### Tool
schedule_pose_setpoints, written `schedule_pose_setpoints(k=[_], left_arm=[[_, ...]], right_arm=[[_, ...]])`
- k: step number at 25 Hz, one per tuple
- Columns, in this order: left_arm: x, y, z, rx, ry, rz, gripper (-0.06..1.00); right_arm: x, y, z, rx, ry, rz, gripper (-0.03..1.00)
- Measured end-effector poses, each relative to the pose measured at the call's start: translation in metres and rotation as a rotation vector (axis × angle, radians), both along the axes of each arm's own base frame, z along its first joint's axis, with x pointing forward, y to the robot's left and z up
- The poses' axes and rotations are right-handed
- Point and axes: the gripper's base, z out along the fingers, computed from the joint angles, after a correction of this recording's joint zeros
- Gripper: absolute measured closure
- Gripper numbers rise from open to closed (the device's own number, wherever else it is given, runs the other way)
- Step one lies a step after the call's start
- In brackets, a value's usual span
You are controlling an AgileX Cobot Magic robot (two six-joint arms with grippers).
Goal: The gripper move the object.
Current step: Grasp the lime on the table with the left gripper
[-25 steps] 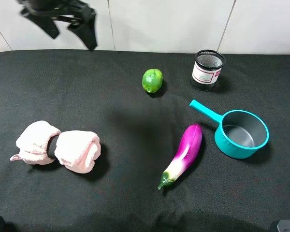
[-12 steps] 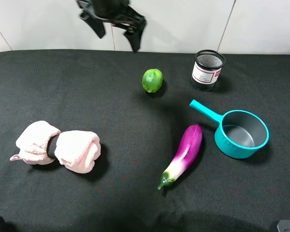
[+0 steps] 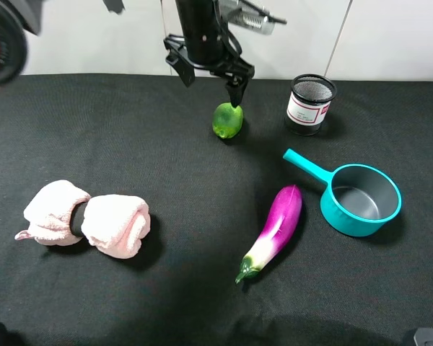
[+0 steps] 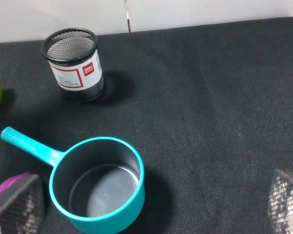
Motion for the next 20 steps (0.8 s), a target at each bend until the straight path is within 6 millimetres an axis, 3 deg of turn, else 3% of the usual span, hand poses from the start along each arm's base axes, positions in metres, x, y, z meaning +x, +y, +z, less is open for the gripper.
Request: schedule_pose_setpoints(k=[8, 20], left_arm=[[0.01, -0.008, -0.04, -0.008, -0.001, 0.0, -0.02], [0.011, -0.023, -0.079, -0.03, -0.013, -0.022, -0.02]], right_arm=[[0.0, 0.0, 0.0, -0.002, 0.0, -0.001, 0.27], [0.0, 0.0, 0.0, -0.005, 0.0, -0.004, 0.27]])
